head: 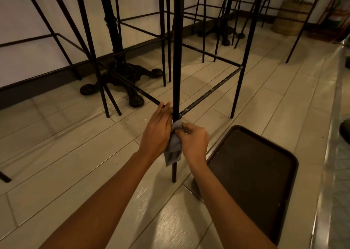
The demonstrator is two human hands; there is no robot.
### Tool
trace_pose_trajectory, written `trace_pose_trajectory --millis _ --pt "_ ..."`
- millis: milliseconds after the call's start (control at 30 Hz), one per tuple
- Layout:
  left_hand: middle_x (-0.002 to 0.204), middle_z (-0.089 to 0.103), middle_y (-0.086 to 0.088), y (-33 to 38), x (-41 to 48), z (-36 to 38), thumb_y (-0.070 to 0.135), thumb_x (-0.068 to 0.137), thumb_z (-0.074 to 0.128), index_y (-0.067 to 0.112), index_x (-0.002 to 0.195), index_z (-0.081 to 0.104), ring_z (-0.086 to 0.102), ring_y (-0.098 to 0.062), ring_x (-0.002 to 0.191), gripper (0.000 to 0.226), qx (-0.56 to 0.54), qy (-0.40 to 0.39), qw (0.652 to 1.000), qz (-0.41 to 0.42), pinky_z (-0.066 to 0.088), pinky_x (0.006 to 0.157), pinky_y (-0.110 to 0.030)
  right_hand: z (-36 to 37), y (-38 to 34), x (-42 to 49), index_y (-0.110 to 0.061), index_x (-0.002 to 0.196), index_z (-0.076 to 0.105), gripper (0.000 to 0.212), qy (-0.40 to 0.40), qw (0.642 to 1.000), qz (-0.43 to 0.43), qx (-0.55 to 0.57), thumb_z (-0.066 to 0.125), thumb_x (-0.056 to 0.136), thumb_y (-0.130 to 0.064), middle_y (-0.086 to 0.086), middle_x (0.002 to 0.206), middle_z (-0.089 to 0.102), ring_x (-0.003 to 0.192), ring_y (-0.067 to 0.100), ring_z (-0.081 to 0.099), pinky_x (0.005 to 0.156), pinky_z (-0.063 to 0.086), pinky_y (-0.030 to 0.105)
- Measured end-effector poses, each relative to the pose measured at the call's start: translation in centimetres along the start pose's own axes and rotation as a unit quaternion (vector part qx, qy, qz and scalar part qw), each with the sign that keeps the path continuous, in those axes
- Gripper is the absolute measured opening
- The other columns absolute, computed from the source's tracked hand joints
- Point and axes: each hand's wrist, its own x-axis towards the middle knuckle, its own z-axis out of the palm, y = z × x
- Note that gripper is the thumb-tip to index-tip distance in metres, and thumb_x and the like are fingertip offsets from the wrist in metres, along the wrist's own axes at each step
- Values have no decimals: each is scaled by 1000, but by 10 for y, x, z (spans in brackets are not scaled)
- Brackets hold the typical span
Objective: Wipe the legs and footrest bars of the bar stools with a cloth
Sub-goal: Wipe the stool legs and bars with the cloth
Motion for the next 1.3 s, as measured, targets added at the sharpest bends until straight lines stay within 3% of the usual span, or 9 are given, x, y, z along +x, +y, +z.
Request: trace_pose_trajectory --millis 133,300,500,700,767,900,1067,1200,1300 --pt "146 37 -18 5 -9 -2 54 93 9 -1 138 38 25 -26 141 76 -37 4 999 6 16 114 -28 -2 -4 0 -18 78 71 14 8 1000 7 11 63 81 -6 0 66 64 64 9 60 56 47 14" --pt "134 44 -12 12 -17 6 29 97 39 8 128 44 31 -10 122 38 -84 105 989 -54 18 97 -4 -6 -9 -1 -15 75 70 10 24 1000 7 17 65 82 -10 -7 58 58 53 -1 53 48 41 6" --pt "123 41 1 20 -26 7 25 92 41 22 113 45 37 -8 112 21 -85 98 991 37 36 94 -16 -14 -12 -3 -12 95 71 15 31 999 -28 18 61 85 -9 -5 76 65 70 2 62 64 51 13" --pt "130 33 -2 25 -35 5 40 77 58 16 124 38 35 -15 119 56 7 76 987 142 26 103 -19 -29 -13 1 -14 98 68 15 32 998 -25 43 60 85 -9 -11 81 62 77 -1 59 66 48 10" --pt "130 32 -4 29 -32 9 39 75 62 16 124 34 36 -17 118 61 0 78 984 158 30 105 -22 -34 -16 3 -17 92 66 11 34 998 -24 55 60 86 -12 -12 80 62 78 1 59 66 48 12" --pt "129 30 -2 38 -26 13 24 68 75 20 121 31 36 -16 114 69 -38 86 988 118 38 98 -23 -38 -21 6 -18 85 65 9 40 995 -33 80 61 85 -10 -12 79 61 79 1 59 69 50 13" --pt "123 39 1 45 -30 9 44 73 61 26 117 34 37 -7 110 55 -145 99 984 37 38 87 -4 -41 -18 3 -13 87 65 6 28 992 -51 111 62 84 -9 -3 85 65 84 3 62 72 52 11" --pt "118 39 5 49 -37 7 39 84 51 23 121 40 42 -5 104 42 -193 131 972 8 35 87 -1 -46 -15 3 -13 87 65 6 46 988 -78 128 64 82 -10 3 91 66 91 12 63 80 54 26" --pt "113 42 9 51 -35 6 44 86 41 23 123 43 42 -4 101 43 -205 154 964 -64 34 84 0 -51 -18 4 -14 85 64 7 48 982 -129 126 65 82 -9 4 89 66 90 14 62 81 53 29"
